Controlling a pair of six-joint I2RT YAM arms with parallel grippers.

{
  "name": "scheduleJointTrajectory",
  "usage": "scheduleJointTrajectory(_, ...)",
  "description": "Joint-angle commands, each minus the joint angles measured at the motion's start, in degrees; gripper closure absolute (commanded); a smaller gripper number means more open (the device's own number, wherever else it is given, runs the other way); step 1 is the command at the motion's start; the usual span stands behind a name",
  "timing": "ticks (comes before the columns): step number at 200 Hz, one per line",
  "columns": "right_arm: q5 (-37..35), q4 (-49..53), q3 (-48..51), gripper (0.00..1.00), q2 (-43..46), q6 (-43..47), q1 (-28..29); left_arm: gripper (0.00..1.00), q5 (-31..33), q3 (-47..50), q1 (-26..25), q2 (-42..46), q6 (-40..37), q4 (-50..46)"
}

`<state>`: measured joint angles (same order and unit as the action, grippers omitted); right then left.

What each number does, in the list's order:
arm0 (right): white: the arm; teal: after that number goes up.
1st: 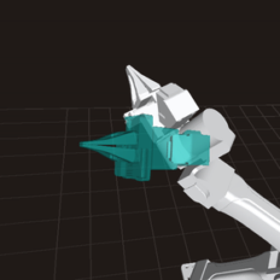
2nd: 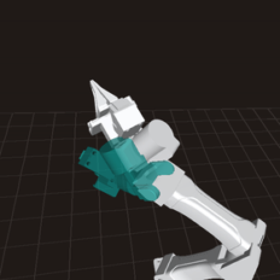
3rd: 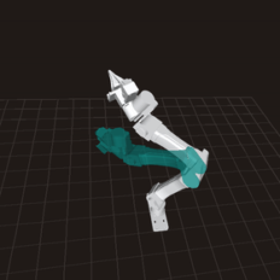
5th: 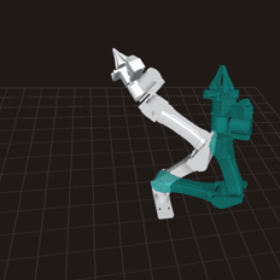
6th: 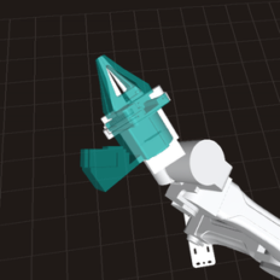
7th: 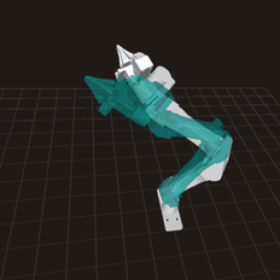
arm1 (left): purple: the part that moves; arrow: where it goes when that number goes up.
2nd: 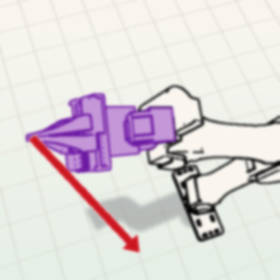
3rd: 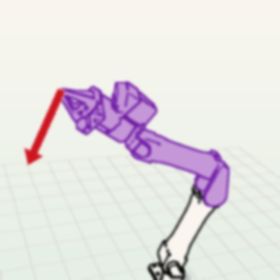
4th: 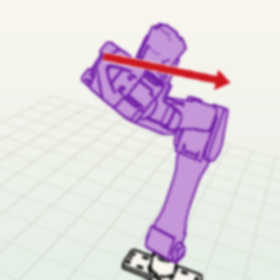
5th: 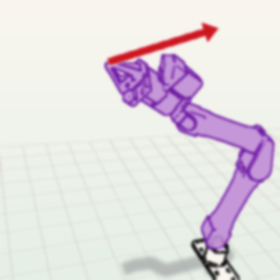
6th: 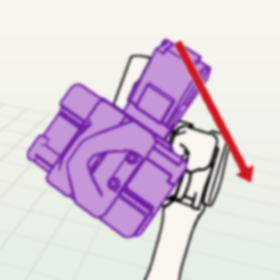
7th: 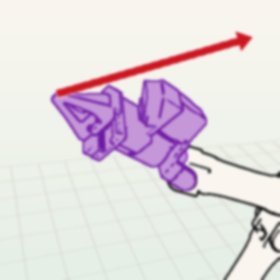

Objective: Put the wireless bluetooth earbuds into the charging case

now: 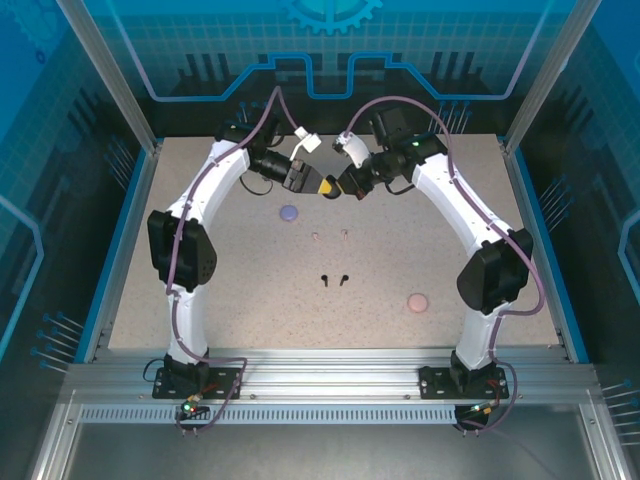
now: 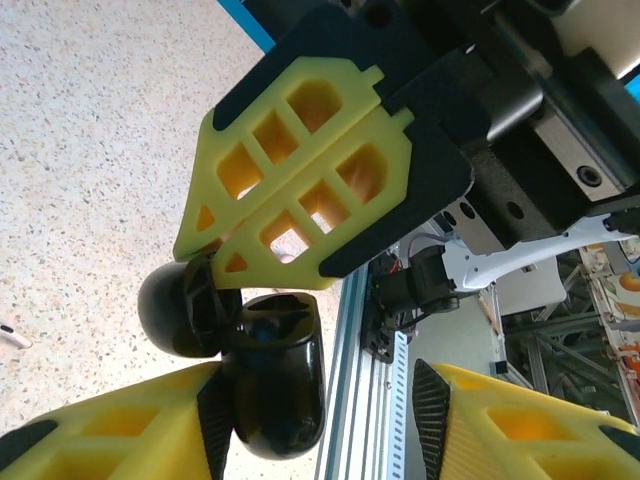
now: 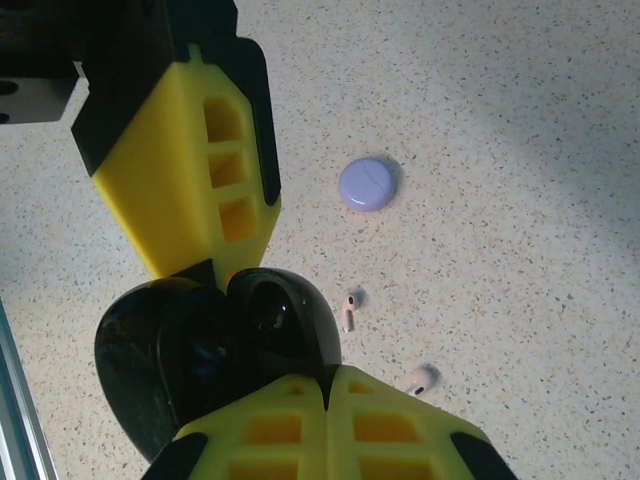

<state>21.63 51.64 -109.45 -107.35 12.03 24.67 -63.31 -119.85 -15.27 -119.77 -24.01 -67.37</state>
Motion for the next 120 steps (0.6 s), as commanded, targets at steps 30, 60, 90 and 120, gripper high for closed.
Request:
scheduleJointTrajectory(30, 0.8, 0.7, -1.3, 1.0, 0.1, 0.5, 0.9, 0.53, -2.2, -1.9, -0.8, -1.0, -2.3, -3.0)
scheduleJointTrajectory(60, 1.0, 0.6, -0.9, 1.0, 0.7, 0.5, 0.9, 0.57, -2.3, -1.8, -1.0, -1.2, -2.4, -3.3)
scheduleJointTrajectory(90, 1.4, 0.2, -0.4, 1.0, 0.8, 0.3, 1.0, 0.58, -2.1, -1.8, -1.5, -1.6, -2.2, -3.3)
scheduleJointTrajectory(120, 1.4, 0.1, -0.2, 1.0, 0.9, 0.3, 1.1, 0.62, -1.9, -1.9, -1.7, -2.0, -2.2, -3.5)
